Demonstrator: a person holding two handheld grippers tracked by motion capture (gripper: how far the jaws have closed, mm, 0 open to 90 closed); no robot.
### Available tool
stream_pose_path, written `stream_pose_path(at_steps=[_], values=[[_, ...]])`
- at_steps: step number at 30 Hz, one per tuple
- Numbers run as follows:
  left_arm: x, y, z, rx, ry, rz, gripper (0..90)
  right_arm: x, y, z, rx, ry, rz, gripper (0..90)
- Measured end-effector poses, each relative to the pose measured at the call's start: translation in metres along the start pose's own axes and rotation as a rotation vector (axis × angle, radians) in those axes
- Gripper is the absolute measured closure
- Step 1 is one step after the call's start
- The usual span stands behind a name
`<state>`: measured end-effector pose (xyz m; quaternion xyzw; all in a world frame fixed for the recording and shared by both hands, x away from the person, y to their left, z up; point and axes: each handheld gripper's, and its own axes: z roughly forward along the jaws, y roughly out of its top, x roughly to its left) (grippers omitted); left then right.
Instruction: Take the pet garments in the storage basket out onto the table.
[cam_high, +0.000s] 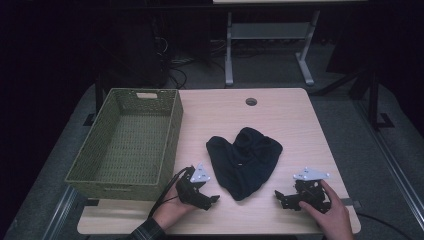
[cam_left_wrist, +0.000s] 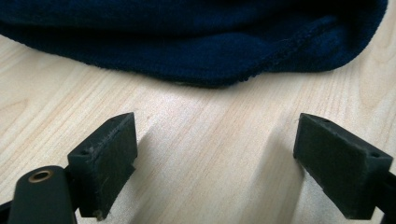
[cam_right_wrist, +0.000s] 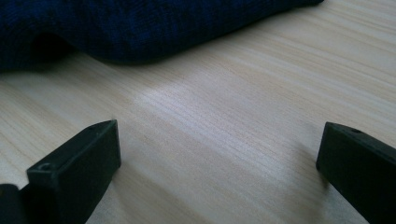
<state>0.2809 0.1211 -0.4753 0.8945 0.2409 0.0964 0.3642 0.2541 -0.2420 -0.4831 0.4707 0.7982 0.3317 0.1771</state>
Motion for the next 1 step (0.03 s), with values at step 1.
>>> stream_pose_path(at_steps=[1], values=[[0.0,-0.0011,-0.0001,-0.008,0.002,0.001,12.9,0.0001,0.0,-0.0001,0.0,0.0,0.001,0.0]])
